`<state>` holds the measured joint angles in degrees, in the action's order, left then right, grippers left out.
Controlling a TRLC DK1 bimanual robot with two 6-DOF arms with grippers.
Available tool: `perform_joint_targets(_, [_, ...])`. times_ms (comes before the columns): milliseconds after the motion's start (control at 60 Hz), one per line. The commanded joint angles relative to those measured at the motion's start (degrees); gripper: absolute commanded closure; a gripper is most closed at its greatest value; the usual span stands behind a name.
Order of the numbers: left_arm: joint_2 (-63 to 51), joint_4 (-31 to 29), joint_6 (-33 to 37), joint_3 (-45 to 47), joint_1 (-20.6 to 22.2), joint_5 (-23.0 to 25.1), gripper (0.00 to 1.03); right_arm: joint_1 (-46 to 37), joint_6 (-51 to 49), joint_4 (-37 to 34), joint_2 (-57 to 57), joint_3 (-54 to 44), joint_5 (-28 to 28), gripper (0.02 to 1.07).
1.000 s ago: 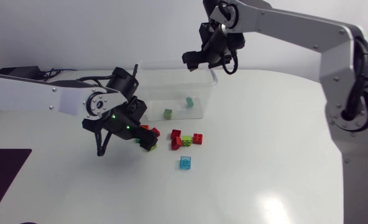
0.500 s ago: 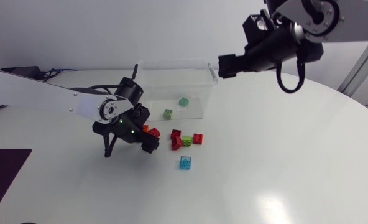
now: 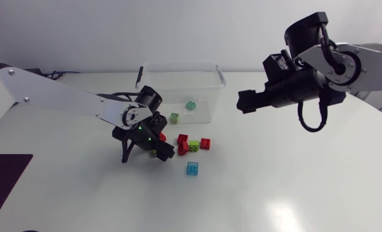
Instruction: Place the duplo bricks in the container
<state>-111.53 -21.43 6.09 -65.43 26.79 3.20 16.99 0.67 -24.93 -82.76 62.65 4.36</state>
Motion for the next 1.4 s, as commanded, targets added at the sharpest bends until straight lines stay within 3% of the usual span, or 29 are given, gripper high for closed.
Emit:
perform_joint_targets(0, [-1.9, 0.5, 0.6, -1.4, 0.6, 1.2, 0.66, 1.6, -0.8, 0.8, -0.3, -3.8, 0.6, 0.06])
perform_joint_targets(200, [3.2, 1.5, 0.9, 1.7, 1.3, 3.5, 0.76, 7.8, -1.2, 7.7, -7.5, -8.0, -0.1, 0.06])
perform_joint_targets(483, [19.7, 1.2, -0.1, 4.2, 0.0, 3.6, 0.76, 11.4, -7.0, 13.1, -19.2, -4.6, 0.3, 0.07])
perform_joint_targets(617, [25.7, 1.4, -0.9, 2.9, -0.9, 3.2, 0.76, 11.0, -10.7, 14.5, -23.2, -2.8, 3.1, 0.07])
perform_joint_targets(933, [26.2, 11.9, -5.8, -1.9, -4.3, 1.9, 0.76, 8.4, -17.5, 16.2, -30.9, 2.8, 7.2, 0.08])
perform_joint_targets(1117, [19.6, 15.5, -7.2, -7.5, -4.2, 0.0, 0.75, 7.2, -20.1, 16.1, -34.6, 4.7, 8.5, 0.26])
perform_joint_targets(1200, [16.2, 17.6, -7.2, -9.4, -3.8, -1.3, 0.75, 7.2, -20.8, 16.1, -35.4, 4.6, 9.2, 0.41])
perform_joint_targets(1317, [10.0, 18.8, -7.7, -13.6, -4.1, -2.6, 0.74, 7.3, -21.3, 16.1, -34.2, 3.4, 10.3, 0.78])
perform_joint_targets(1383, [7.1, 18.7, -7.9, -15.9, -4.3, -2.7, 0.73, 7.4, -21.5, 16.0, -32.6, 2.1, 10.5, 0.80])
